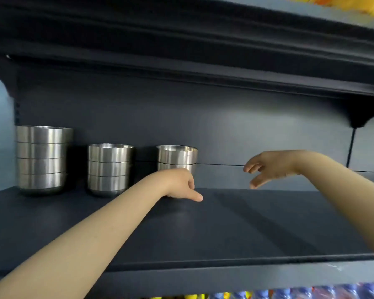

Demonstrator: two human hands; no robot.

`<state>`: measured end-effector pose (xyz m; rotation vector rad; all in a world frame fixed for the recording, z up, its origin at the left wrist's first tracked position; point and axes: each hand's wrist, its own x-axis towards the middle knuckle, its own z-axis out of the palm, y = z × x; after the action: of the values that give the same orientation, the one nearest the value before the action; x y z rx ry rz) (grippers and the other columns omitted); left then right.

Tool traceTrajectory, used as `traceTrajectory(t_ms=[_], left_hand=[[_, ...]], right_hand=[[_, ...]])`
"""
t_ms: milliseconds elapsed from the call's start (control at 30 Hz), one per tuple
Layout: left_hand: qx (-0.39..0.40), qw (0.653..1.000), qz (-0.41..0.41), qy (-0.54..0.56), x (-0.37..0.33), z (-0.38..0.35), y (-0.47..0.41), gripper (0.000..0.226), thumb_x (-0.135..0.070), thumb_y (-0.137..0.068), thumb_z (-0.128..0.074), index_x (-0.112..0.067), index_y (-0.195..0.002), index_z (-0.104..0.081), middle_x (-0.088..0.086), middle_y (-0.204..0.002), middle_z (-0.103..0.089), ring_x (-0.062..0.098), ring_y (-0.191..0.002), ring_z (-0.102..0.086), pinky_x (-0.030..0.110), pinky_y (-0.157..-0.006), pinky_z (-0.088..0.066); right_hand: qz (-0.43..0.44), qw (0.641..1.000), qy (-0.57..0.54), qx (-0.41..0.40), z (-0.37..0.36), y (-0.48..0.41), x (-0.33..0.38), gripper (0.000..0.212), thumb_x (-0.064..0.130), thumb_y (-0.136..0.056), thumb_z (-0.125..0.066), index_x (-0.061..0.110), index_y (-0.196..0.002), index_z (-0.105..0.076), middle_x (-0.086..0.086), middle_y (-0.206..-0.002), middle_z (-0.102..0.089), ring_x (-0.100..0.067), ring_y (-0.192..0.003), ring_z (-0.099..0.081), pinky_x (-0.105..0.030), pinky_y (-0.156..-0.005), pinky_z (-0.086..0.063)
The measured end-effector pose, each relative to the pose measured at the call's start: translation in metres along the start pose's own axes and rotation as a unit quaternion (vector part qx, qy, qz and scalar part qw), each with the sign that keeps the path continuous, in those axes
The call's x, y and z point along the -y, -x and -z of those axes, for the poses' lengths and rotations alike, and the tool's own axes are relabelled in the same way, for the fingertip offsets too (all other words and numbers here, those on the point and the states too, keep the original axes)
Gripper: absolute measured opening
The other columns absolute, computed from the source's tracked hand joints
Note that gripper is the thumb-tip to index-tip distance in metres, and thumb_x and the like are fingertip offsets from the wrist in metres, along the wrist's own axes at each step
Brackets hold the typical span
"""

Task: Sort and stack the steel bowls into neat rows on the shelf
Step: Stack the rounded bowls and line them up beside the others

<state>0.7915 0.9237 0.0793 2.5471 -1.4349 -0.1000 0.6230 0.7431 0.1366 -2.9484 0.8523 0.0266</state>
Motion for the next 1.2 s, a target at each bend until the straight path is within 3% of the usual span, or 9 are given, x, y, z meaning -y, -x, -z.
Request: traceTrajectory(t_ms=[133, 233, 467, 700, 933, 1200], left_hand=[[-0.022, 0.997, -0.066, 0.022, -0.08, -0.009, -0.008, 0.058, -0.051, -0.087, -0.063, -0.019, -0.133, -0.054, -0.005, -0.133, -0.055, 0.018, -0.116, -0.056, 0.03, -0.097, -0.045], [-0.018, 0.991, -0.116, 0.057, -0.152, -0.026, -0.017, 0.062, -0.049, -0.087, -0.064, -0.019, -0.139, -0.049, -0.003, -0.139, -0.052, 0.018, -0.123, -0.053, 0.032, -0.103, -0.041], [-0.003, 0.965, -0.238, 0.112, -0.351, -0.069, -0.015, 0.062, -0.045, -0.09, -0.063, -0.017, -0.142, -0.045, 0.002, -0.146, -0.045, 0.02, -0.131, -0.046, 0.034, -0.107, -0.039], [0.013, 0.931, -0.334, 0.144, -0.511, -0.102, 0.006, 0.058, -0.039, -0.093, -0.061, -0.013, -0.143, -0.045, 0.005, -0.146, -0.046, 0.02, -0.131, -0.046, 0.026, -0.1, -0.035], [0.03, 0.927, -0.355, 0.115, -0.619, -0.141, -0.033, 0.058, -0.041, -0.089, -0.064, -0.014, -0.139, -0.05, 0.006, -0.14, -0.053, 0.021, -0.123, -0.053, 0.029, -0.1, -0.043], [0.066, 0.916, -0.386, 0.085, -0.709, -0.155, -0.127, 0.057, -0.046, -0.089, -0.062, -0.018, -0.138, -0.052, -0.001, -0.139, -0.053, 0.018, -0.126, -0.051, 0.03, -0.105, -0.038]], right_hand=[[-0.053, 0.998, 0.014, -0.009, 0.007, 0.062, -0.064, 0.068, 0.046, -0.081, -0.072, 0.029, -0.14, -0.045, 0.01, -0.14, -0.05, -0.014, -0.128, -0.048, -0.033, -0.11, -0.034], [-0.104, 0.994, 0.018, -0.02, 0.006, 0.121, -0.126, 0.069, 0.044, -0.08, -0.073, 0.028, -0.141, -0.045, 0.008, -0.139, -0.051, -0.014, -0.128, -0.049, -0.032, -0.11, -0.034], [-0.239, 0.968, 0.032, -0.074, 0.011, 0.287, -0.28, 0.064, 0.036, -0.08, -0.075, 0.02, -0.137, -0.049, 0.002, -0.138, -0.054, -0.016, -0.123, -0.053, -0.031, -0.107, -0.038], [-0.316, 0.939, 0.021, -0.132, 0.006, 0.402, -0.386, 0.064, 0.04, -0.082, -0.073, 0.018, -0.137, -0.049, 0.001, -0.139, -0.055, -0.018, -0.124, -0.053, -0.034, -0.109, -0.039], [-0.341, 0.926, -0.003, -0.163, -0.023, 0.426, -0.481, 0.058, 0.033, -0.084, -0.072, 0.016, -0.135, -0.052, -0.001, -0.137, -0.056, -0.02, -0.125, -0.053, -0.033, -0.108, -0.039], [-0.348, 0.918, 0.011, -0.188, -0.026, 0.396, -0.604, 0.054, 0.03, -0.083, -0.074, 0.015, -0.131, -0.056, -0.002, -0.133, -0.059, -0.018, -0.122, -0.055, -0.029, -0.106, -0.038]])
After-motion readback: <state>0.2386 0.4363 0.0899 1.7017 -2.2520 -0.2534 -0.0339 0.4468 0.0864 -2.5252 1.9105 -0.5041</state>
